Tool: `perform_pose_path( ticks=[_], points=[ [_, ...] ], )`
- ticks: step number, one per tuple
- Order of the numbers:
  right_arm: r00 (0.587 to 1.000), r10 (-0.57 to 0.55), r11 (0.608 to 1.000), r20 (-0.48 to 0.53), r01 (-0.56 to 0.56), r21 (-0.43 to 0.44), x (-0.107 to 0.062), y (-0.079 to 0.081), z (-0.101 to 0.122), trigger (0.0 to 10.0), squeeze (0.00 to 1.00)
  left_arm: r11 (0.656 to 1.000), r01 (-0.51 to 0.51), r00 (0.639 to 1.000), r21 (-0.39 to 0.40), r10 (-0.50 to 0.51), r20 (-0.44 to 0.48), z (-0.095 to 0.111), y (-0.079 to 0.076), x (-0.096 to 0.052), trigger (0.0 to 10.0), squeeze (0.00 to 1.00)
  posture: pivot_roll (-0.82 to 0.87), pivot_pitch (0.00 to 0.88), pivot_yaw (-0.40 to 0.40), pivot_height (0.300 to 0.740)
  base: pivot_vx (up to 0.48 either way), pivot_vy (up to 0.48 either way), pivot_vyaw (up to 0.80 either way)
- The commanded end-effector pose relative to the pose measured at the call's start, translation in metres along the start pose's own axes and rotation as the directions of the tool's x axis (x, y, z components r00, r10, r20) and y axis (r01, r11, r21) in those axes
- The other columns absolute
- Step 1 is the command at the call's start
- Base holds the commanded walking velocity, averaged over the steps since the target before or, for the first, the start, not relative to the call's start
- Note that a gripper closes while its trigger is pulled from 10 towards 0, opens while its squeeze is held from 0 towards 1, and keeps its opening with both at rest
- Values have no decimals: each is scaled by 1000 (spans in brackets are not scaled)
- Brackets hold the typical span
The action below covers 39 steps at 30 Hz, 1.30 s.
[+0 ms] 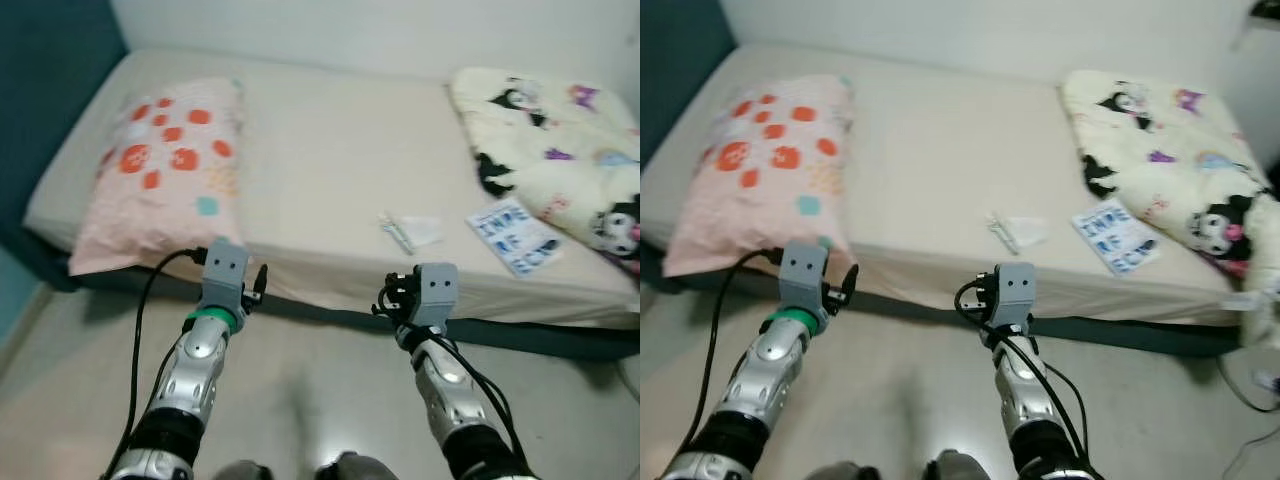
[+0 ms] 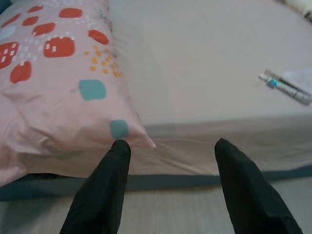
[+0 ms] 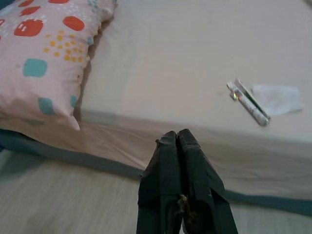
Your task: Clean up the room
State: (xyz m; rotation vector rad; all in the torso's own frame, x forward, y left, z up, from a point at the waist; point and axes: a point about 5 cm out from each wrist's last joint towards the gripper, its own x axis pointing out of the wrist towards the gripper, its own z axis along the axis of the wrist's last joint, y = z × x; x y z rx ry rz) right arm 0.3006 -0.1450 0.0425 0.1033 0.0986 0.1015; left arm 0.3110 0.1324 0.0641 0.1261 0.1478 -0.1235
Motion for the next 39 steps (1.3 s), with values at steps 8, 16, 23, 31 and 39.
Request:
perform_pose_path(
  ticks=[8, 16, 23, 31, 39],
  points=[
    [1000, -8, 1000, -13, 8, 7, -3, -1, -4, 10000, 0, 1000, 11, 1000, -3, -11, -21, -5, -2, -3, 10000, 0, -23, 0, -7, 740, 0, 353, 0],
    [1000, -8, 1000, -13, 8, 7, -3, -1, -4, 10000, 0, 1000, 12, 1000, -5, -12, -22, -5, -2, -3, 10000, 0, -22, 0, -7, 740, 0, 352, 0],
    [1000, -7, 1000, -14, 7, 7, -3, 0, -5, 10000, 0, 1000, 13, 1000, -5, -13, -24, -6, -2, -3, 10000, 0, -22, 0, -7, 740, 0, 352, 0],
    [1000, -5, 1000, -13, 5, 8, -3, 1, -5, 10000, 0, 1000, 14, 1000, -4, -14, -24, -6, -2, -3, 10000, 0, -22, 0, -6, 740, 0, 351, 0],
    [1000, -6, 1000, -14, 6, 9, -3, 1, -5, 10000, 0, 999, 25, 1000, 23, -25, -1, -3, -3, -4, 10000, 0, -22, 0, -6, 740, 0, 252, 0]
  ],
)
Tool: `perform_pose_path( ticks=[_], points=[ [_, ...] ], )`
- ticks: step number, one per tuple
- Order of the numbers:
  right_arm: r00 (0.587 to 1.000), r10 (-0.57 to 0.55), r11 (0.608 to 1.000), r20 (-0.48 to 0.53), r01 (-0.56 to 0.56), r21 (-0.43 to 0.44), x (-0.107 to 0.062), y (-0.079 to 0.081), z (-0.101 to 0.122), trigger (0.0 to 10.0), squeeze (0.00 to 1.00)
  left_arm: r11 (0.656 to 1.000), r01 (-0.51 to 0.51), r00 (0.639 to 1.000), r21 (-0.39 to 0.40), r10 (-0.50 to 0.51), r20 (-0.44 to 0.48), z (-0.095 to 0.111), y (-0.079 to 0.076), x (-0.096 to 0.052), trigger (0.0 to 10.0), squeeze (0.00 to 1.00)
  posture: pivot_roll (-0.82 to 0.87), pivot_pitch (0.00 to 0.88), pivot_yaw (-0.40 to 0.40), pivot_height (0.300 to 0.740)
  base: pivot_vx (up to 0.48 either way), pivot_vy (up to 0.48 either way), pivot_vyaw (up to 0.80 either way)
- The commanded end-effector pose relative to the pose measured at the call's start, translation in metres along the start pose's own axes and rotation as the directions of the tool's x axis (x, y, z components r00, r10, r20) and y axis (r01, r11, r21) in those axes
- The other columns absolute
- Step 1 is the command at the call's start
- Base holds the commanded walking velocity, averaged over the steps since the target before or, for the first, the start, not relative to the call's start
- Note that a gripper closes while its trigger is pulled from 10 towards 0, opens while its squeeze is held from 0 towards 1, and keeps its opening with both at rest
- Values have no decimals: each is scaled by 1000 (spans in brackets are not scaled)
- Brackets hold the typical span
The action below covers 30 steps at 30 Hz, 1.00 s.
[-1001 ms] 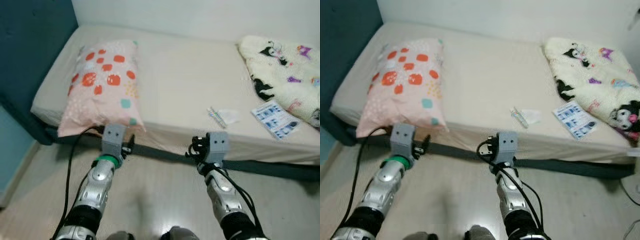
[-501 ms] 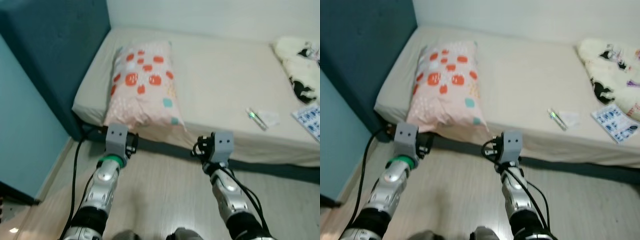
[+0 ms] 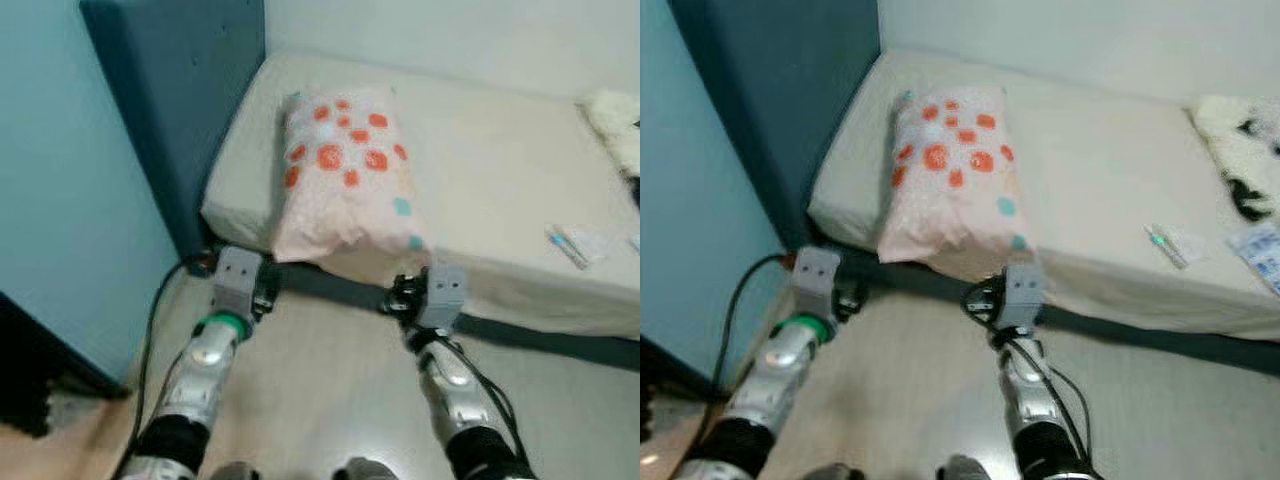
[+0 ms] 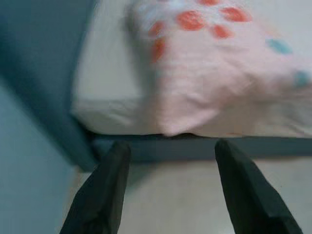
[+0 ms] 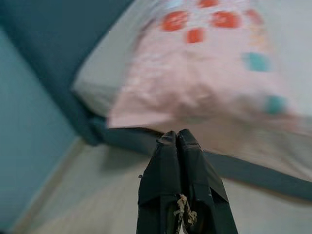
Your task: Clean up the room
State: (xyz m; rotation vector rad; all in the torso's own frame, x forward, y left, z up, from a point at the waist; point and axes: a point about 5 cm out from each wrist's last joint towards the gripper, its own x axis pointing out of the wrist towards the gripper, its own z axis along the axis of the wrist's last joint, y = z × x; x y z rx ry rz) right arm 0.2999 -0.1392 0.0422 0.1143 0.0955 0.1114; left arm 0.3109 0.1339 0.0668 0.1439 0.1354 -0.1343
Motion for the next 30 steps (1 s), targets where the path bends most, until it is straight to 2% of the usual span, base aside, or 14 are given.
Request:
perform_pose_path(
  ticks=[1, 3, 14, 30],
  points=[
    [1000, -17, 1000, -18, 17, -2, -3, -5, -4, 10000, 0, 1000, 20, 1000, 7, -20, -4, -4, -6, -3, 10000, 0, -22, 0, -6, 740, 0, 0, 0],
    [1000, -17, 1000, -18, 17, -2, -3, -5, -4, 10000, 0, 1000, 22, 1000, 8, -22, 1, -4, -6, -3, 10000, 0, -22, 0, -6, 740, 0, 0, 0],
    [1000, -17, 1000, -18, 17, -2, -3, -5, -4, 10000, 0, 999, 31, 999, 16, -31, 6, -3, -9, -3, 10000, 0, -23, 0, -5, 740, 0, -480, 0],
    [1000, 0, 1000, -15, 0, 0, -2, -2, -3, 10000, 0, 999, 45, 999, 10, -45, 3, -4, -11, -4, 10000, 0, -25, 0, -4, 740, 0, 0, 0]
  ],
)
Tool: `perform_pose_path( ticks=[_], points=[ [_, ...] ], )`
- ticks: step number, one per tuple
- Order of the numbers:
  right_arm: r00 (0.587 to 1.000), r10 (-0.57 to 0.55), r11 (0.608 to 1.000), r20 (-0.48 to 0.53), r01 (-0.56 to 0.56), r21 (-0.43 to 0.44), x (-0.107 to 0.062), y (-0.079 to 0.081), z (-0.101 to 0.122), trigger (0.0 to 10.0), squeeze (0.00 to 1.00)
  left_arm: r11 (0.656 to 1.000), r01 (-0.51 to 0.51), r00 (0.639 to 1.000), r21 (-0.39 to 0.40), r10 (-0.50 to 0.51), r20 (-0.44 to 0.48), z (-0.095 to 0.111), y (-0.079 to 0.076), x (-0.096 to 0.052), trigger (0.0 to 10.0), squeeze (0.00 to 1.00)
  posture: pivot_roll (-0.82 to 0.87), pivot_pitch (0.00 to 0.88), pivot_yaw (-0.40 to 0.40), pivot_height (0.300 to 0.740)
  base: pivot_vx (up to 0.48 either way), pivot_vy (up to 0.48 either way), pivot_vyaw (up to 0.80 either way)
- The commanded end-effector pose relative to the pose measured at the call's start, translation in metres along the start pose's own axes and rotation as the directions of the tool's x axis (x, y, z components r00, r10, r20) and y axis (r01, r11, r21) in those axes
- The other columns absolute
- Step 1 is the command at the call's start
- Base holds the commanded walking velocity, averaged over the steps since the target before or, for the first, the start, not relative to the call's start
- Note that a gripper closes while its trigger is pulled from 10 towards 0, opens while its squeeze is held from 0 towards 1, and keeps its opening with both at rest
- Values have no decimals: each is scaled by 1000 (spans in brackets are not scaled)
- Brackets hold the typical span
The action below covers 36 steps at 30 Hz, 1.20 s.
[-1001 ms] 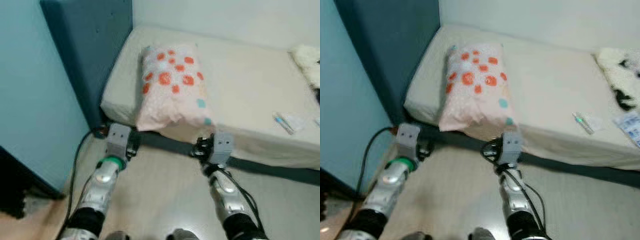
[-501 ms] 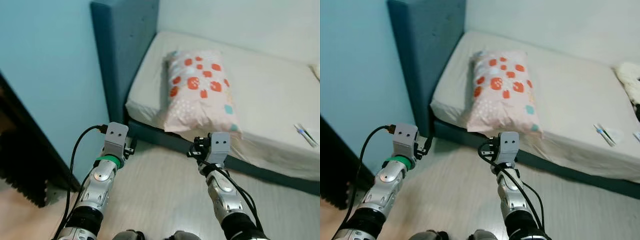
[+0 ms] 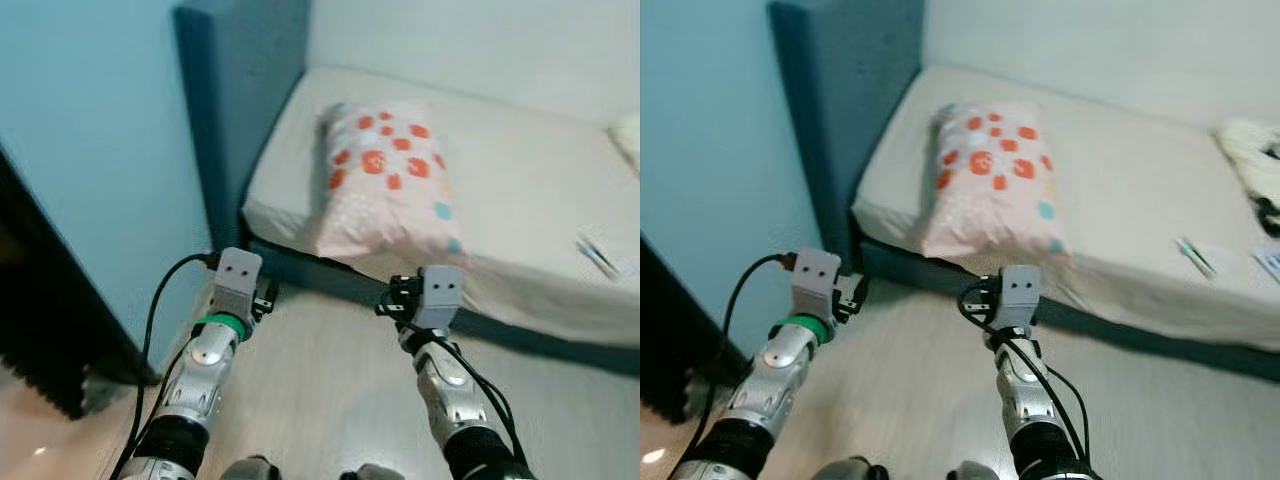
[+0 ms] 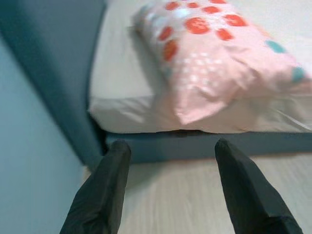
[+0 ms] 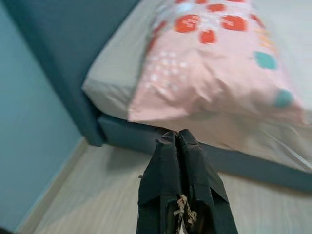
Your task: Clean up the room
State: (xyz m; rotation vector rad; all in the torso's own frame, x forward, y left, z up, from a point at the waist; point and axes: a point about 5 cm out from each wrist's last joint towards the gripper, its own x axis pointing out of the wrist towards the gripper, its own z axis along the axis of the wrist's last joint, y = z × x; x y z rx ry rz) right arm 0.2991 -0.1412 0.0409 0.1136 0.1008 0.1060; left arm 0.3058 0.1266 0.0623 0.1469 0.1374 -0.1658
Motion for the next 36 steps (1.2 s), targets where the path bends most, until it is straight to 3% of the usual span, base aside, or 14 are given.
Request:
perform_pose_path(
  ticks=[1, 11, 26, 36],
  points=[
    [1000, 5, 1000, -10, -5, 0, -1, 0, -2, 10000, 0, 1000, 14, 1000, 5, -14, 3, 0, -3, 0, 10000, 0, -25, 0, -4, 740, 0, 0, 0],
    [999, 49, 998, -13, -50, -50, 0, 5, -2, 10000, 0, 1000, 25, 999, 10, -25, 26, 3, -6, 0, 10000, 0, -27, 0, -5, 740, 423, 0, 392],
    [1000, 23, 1000, -18, -24, -14, -1, 1, -3, 10000, 0, 999, 36, 999, 11, -36, 38, 5, -10, 2, 10000, 0, -28, 0, -9, 740, 467, 0, 102],
    [1000, 11, 1000, -24, -10, 10, 0, -1, -3, 10000, 0, 999, 46, 998, 14, -47, 43, 6, -12, 2, 10000, 0, -29, 0, -10, 740, 419, 0, -713]
  ],
)
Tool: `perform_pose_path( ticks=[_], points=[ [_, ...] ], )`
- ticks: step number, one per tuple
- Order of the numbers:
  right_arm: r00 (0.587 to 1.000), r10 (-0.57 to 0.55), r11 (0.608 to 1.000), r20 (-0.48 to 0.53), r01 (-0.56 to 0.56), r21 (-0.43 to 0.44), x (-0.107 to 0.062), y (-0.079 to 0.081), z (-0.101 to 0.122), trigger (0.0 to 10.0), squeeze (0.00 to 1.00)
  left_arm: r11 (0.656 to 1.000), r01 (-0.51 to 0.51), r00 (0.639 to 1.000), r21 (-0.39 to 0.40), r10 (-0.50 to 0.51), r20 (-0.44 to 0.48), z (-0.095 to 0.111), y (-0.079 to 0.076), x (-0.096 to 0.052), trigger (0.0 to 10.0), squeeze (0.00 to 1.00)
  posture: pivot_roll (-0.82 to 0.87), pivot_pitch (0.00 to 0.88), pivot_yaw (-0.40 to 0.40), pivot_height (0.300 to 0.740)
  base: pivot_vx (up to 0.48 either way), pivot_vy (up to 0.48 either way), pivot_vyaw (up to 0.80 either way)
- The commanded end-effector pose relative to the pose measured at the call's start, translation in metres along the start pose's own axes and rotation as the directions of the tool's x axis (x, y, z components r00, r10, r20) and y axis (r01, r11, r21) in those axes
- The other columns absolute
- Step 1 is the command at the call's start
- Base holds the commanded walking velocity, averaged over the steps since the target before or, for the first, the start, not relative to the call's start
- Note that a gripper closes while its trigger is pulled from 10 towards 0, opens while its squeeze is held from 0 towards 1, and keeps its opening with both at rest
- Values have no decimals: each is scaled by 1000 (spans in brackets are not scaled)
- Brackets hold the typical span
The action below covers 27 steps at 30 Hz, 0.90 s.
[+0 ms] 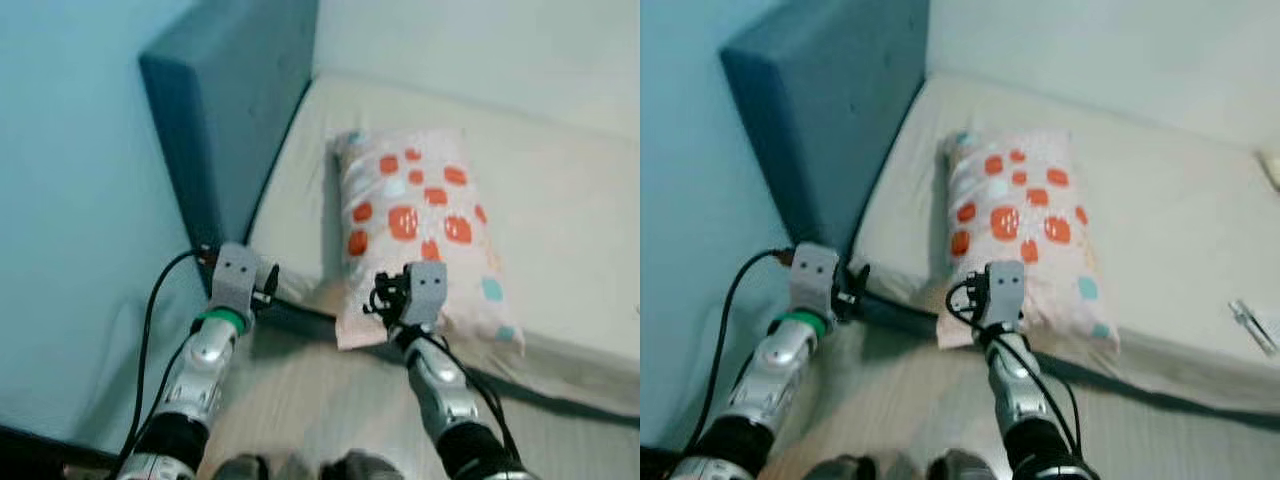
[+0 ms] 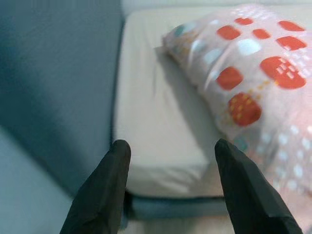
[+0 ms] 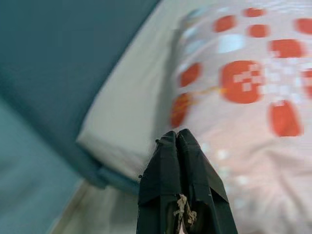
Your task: Clean up the room
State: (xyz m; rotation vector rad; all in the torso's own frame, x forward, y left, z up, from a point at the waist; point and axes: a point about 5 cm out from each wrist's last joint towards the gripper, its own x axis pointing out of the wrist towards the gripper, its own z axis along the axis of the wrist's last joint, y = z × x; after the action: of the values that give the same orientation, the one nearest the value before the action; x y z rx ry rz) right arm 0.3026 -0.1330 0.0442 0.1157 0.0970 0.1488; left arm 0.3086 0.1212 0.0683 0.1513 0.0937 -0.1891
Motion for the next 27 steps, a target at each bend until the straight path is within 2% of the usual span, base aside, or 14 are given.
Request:
perform_pose_path(
  ticks=[1, 12, 17, 27],
  points=[
    [999, -31, 999, -26, 32, 10, -5, -9, -6, 10000, 0, 1000, 29, 1000, 4, -29, -1, -1, -8, 0, 10000, 0, -29, 0, -10, 740, 412, 0, -744],
    [999, -30, 1000, -28, 30, 8, -4, -8, -6, 10000, 0, 999, 32, 999, 7, -32, -1, -1, -8, 1, 10000, 0, -29, 0, -7, 740, 409, 0, -743],
    [999, -30, 1000, -23, 30, 0, -4, -8, -5, 10000, 0, 999, 32, 999, 9, -32, -3, -1, -8, 1, 10000, 0, -28, 0, -6, 740, 358, 0, 0],
    [999, -31, 999, -15, 31, -17, -3, -11, -3, 10000, 0, 999, 33, 999, 11, -33, -8, -1, -8, 0, 10000, 0, -27, 0, -4, 740, 0, 0, 0]
  ],
)
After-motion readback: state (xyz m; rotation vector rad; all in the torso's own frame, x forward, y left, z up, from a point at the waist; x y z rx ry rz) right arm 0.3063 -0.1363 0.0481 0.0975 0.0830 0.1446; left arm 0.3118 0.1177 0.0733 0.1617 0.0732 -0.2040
